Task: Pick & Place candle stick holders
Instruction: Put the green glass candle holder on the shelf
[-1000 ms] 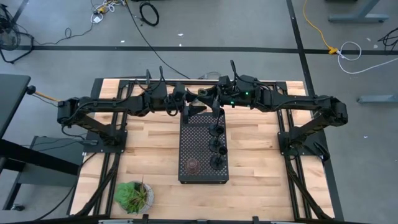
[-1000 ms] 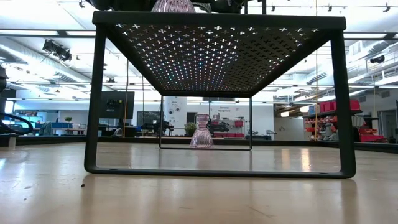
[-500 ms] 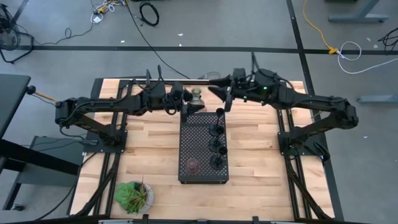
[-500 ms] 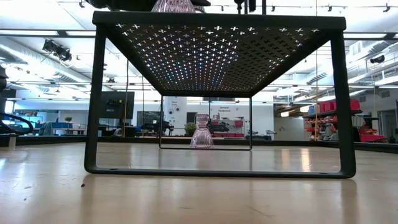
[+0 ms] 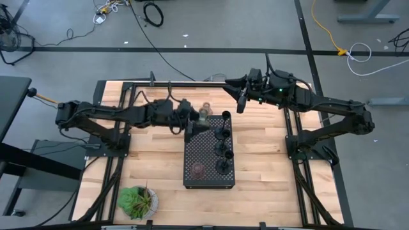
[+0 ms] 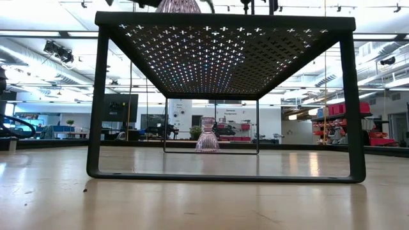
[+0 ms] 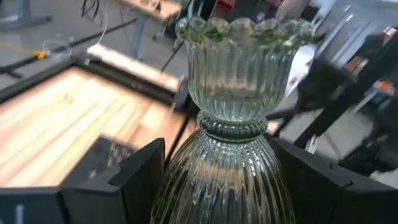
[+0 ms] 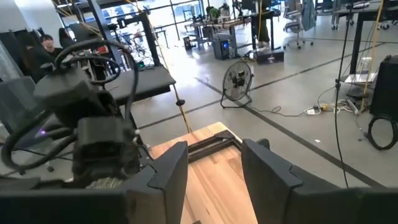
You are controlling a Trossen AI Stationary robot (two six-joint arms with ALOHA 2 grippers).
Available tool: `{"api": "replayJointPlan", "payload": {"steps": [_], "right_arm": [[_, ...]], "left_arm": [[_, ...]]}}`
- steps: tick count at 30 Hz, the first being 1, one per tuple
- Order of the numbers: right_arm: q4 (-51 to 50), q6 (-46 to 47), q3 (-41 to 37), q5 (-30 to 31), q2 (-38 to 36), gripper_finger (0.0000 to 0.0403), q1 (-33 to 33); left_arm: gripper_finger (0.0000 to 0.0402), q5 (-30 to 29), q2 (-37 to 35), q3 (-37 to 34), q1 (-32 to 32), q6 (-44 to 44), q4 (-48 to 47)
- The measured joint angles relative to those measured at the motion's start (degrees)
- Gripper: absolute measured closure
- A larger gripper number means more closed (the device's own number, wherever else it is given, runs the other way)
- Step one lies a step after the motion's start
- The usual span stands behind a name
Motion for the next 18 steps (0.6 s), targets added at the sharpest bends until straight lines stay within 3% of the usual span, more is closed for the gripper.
{"api": "replayJointPlan", "payload": {"steps": [18], "right_arm": [[-0.70, -0.32, 0.00, -0.14, -0.08, 0.0259, 0.01]], "left_arm": [[0.0129, -16.18, -1.81, 0.11, -13.67, -2.71, -13.08]]}}
